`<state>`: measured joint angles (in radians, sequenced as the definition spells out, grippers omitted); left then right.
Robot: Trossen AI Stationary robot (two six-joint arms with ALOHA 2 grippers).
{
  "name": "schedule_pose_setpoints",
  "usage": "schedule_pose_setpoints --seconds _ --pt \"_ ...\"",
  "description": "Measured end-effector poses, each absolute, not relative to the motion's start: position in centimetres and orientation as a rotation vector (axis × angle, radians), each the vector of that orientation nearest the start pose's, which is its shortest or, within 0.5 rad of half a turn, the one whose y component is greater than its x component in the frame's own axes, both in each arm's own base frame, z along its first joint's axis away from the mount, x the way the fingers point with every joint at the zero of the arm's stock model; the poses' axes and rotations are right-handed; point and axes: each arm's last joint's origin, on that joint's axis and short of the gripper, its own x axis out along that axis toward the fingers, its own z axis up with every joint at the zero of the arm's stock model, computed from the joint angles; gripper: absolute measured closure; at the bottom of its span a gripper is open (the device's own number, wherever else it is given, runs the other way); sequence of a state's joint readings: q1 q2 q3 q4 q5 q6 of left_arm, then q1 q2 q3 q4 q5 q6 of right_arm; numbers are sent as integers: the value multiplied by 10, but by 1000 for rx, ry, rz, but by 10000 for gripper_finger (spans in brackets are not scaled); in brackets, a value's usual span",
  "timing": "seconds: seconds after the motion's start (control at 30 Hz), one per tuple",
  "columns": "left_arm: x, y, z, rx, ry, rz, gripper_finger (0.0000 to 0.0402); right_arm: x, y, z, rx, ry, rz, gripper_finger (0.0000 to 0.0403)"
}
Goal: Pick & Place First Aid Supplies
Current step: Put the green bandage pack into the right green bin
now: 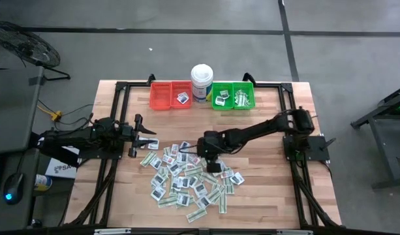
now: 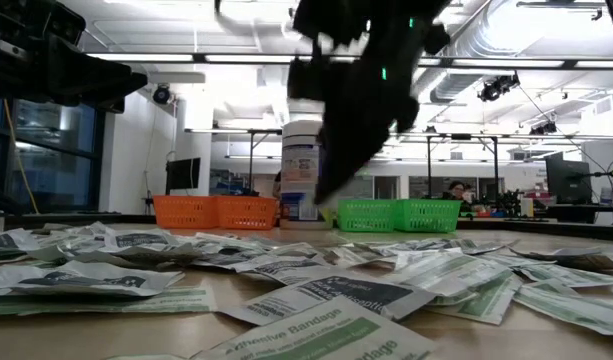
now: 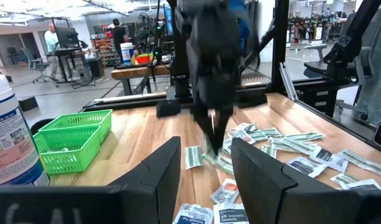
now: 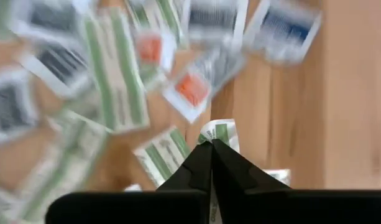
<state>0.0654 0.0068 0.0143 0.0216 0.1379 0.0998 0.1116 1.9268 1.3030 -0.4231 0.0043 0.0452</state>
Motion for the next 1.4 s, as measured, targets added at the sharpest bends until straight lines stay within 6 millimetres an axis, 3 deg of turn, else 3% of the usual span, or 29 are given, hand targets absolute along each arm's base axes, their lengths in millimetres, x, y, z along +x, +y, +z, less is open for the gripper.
schedule_pose_setpoints --seconds 0.3,0.5,0.63,0.77,1.17,1.4 --pt "97 2 170 103 -32 -69 261 391 39 219 137 849 230 402" --pt "97 2 170 103 -32 -70 261 391 25 221 310 804 301 402" --pt "97 2 170 103 -32 -71 261 383 15 212 364 842 242 402" --pt "97 2 170 103 -32 -73 261 365 6 215 359 829 85 403" --pt "97 2 170 103 -32 -73 261 284 -30 208 463 824 -415 403" --pt "97 2 170 103 -32 -73 261 252 -62 208 521 773 -550 403"
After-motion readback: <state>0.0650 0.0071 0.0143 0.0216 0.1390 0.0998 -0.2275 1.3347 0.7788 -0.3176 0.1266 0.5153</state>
